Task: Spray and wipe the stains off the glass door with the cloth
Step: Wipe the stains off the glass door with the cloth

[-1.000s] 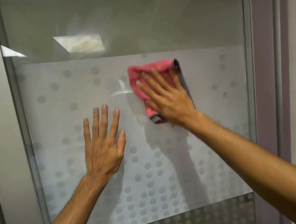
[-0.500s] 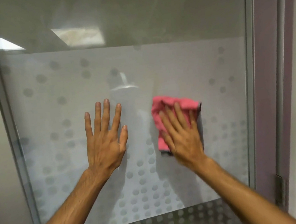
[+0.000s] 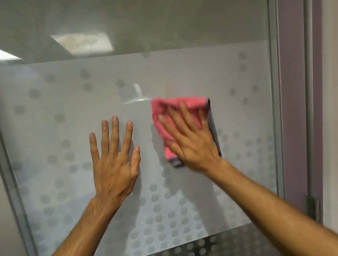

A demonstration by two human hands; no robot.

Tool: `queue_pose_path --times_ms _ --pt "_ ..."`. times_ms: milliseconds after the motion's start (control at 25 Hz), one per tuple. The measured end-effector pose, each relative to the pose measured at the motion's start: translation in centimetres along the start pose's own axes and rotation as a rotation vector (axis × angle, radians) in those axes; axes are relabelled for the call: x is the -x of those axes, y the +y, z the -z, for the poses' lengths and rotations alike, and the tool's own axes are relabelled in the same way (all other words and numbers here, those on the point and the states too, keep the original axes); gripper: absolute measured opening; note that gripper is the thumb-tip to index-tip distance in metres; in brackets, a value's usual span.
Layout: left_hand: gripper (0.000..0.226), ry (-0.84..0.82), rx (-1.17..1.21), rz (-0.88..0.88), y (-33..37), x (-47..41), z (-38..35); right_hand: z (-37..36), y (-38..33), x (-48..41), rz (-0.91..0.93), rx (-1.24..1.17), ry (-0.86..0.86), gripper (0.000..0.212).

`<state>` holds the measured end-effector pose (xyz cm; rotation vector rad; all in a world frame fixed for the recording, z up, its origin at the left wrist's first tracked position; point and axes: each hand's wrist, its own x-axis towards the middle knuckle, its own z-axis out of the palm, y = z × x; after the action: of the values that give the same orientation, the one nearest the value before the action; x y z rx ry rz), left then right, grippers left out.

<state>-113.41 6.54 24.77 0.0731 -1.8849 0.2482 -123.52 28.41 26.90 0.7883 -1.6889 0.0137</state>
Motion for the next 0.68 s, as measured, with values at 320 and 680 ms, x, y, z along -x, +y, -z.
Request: queue_pose_path --times_ms 320,680 --pt "0.060 0.011 -0.006 0.004 0.0 0.0 0.0 1.6 0.3 -8.6 -0.313 -0.038 0.134 0.061" --pt "0.063 0.017 -0.018 0.007 0.1 -0.1 -0.3 -4.3 -5.0 13.8 0.328 0.101 -0.031 0.058"
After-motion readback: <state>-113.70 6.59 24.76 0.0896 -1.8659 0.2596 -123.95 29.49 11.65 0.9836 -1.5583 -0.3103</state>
